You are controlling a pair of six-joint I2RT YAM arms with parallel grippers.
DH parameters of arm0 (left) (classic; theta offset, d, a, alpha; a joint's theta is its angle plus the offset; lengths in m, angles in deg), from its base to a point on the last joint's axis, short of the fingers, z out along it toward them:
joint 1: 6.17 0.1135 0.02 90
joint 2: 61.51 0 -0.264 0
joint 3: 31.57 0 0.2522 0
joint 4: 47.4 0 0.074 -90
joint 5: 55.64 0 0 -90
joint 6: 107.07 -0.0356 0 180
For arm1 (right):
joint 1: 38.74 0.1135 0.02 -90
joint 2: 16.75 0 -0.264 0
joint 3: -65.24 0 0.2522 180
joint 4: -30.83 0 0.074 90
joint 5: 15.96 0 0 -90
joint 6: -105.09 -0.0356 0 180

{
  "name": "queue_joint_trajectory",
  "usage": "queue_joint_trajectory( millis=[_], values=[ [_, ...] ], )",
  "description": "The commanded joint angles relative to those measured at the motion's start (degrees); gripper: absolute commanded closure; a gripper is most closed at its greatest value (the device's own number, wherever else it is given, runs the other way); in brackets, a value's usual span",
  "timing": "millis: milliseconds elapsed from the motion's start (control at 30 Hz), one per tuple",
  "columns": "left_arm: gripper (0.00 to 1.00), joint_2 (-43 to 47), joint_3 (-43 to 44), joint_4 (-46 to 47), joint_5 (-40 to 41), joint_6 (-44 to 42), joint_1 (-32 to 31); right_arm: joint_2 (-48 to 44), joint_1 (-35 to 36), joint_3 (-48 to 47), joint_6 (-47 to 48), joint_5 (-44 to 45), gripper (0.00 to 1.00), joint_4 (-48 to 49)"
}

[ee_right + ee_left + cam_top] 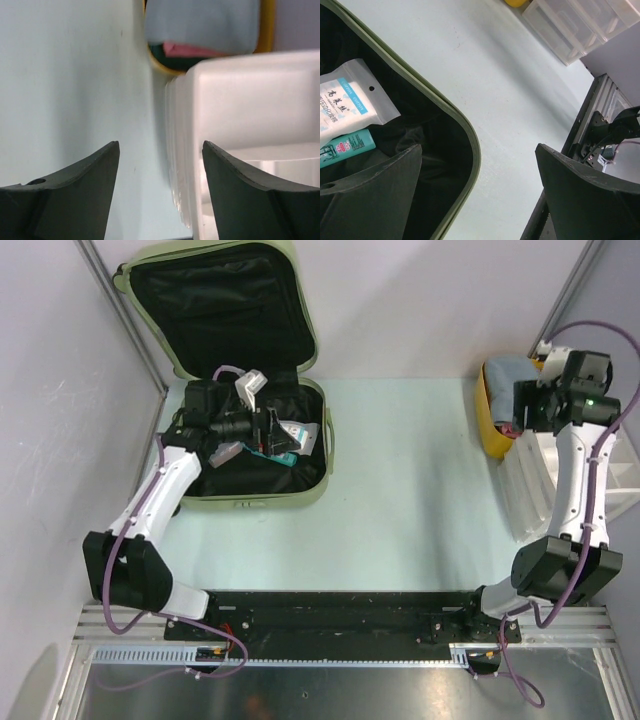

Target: Open, take out, and arrange the luggage

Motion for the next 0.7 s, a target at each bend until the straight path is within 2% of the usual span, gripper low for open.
queue_joint_trajectory(
  millis=[0, 300, 567, 667],
  values=[
    [0.0, 2.9, -1.3, 0.9, -2.4, -3.2, 0.2, 0.6, -0.2, 5.2, 4.2, -1.6, 0.3, -2.9],
    [0.0, 4.7, -3.3, 1.0, -2.2, -3.2, 0.3, 5.3, -1.2, 4.6, 9.3, 0.1, 0.33, 0.2],
    [0.0, 5.0, -4.5, 0.8, -2.2, -4.9, 0.3, 5.9, -2.6, -1.6, 11.8, -7.6, 0.36, -3.5],
    [0.0, 4.5, -4.2, 0.8, -1.9, -4.9, 0.4, 6.8, -2.6, -3.5, 11.1, -6.0, 0.37, -3.6]
  ],
)
